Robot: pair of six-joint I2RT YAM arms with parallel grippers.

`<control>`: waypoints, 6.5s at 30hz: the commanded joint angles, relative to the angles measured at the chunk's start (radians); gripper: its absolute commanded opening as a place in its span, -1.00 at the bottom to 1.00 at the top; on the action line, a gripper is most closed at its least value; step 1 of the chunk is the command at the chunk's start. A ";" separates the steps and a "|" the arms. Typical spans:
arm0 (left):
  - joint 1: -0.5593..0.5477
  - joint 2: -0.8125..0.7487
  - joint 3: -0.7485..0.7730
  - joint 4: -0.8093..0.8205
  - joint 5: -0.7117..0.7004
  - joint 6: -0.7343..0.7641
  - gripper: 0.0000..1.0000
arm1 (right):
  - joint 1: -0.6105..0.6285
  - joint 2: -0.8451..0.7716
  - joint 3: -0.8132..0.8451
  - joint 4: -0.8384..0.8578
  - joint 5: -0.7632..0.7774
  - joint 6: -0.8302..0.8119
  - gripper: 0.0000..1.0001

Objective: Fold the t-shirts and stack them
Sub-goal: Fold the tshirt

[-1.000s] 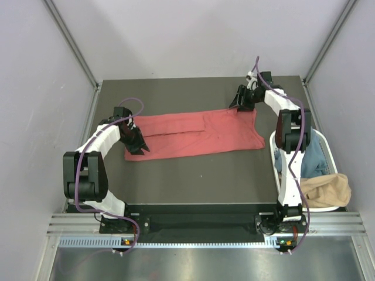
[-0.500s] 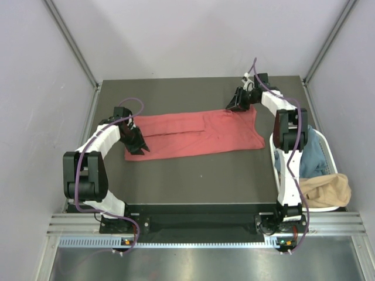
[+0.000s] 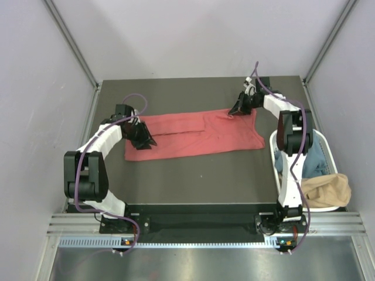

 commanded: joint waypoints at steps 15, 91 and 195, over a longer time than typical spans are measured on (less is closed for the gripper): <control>-0.330 0.149 0.212 0.263 0.067 -0.014 -0.07 | 0.008 -0.502 -0.620 0.062 -0.034 -0.027 -0.92; -0.717 0.548 0.789 0.079 -0.372 0.247 -0.04 | 0.050 -0.607 -0.731 -0.074 0.139 -0.137 0.04; -0.610 0.621 0.930 -0.086 -0.526 0.135 -0.85 | 0.047 -0.094 0.099 -0.044 0.405 -0.113 -0.96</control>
